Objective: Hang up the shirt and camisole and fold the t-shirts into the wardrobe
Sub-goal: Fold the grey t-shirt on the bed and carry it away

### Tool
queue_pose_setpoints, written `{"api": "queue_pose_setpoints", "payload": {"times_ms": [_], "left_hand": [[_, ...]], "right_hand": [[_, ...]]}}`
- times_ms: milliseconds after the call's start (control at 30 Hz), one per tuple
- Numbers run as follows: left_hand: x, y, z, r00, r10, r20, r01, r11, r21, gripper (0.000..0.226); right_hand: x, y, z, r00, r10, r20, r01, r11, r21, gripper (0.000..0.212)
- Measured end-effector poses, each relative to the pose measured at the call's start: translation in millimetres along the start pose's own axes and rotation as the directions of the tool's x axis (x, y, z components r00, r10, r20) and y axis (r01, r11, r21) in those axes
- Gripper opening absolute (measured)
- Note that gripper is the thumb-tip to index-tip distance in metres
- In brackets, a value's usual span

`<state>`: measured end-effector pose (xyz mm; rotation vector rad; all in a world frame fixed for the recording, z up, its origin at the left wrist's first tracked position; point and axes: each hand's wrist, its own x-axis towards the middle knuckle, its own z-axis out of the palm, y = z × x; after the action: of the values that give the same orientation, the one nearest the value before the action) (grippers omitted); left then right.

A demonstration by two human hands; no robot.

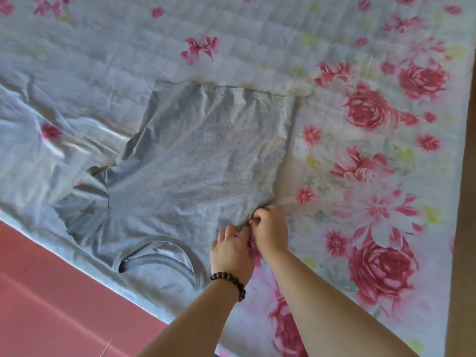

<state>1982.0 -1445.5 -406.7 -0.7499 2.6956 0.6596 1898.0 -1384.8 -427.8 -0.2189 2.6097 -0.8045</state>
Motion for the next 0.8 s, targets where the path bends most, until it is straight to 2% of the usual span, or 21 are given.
{"api": "queue_pose_setpoints", "payload": {"times_ms": [133, 367, 633, 733, 800], "left_hand": [[-3, 4, 1, 0.999, -0.039, -0.034, 0.039, 0.999, 0.001, 0.031], [-13, 19, -9, 0.992, -0.025, -0.123, 0.017, 0.998, -0.060, 0.041], [-16, 34, -16, 0.974, 0.012, -0.228, -0.047, 0.988, -0.149, 0.007], [-19, 28, -18, 0.969, -0.012, -0.248, -0.059, 0.959, -0.276, 0.007], [-21, 22, -21, 0.968, 0.002, -0.251, -0.096, 0.926, -0.364, 0.010]], "right_hand": [[-8, 7, -6, 0.999, -0.012, 0.031, 0.010, 0.999, 0.043, 0.010], [-40, 12, -31, 1.000, -0.003, 0.002, 0.003, 0.987, 0.160, 0.007], [-60, 20, -51, 1.000, 0.017, -0.012, -0.013, 0.954, 0.300, 0.010], [-55, 24, -58, 0.993, 0.116, 0.028, -0.117, 0.904, 0.412, 0.004], [-47, 20, -63, 0.954, 0.252, 0.162, -0.299, 0.772, 0.561, 0.006]]}}
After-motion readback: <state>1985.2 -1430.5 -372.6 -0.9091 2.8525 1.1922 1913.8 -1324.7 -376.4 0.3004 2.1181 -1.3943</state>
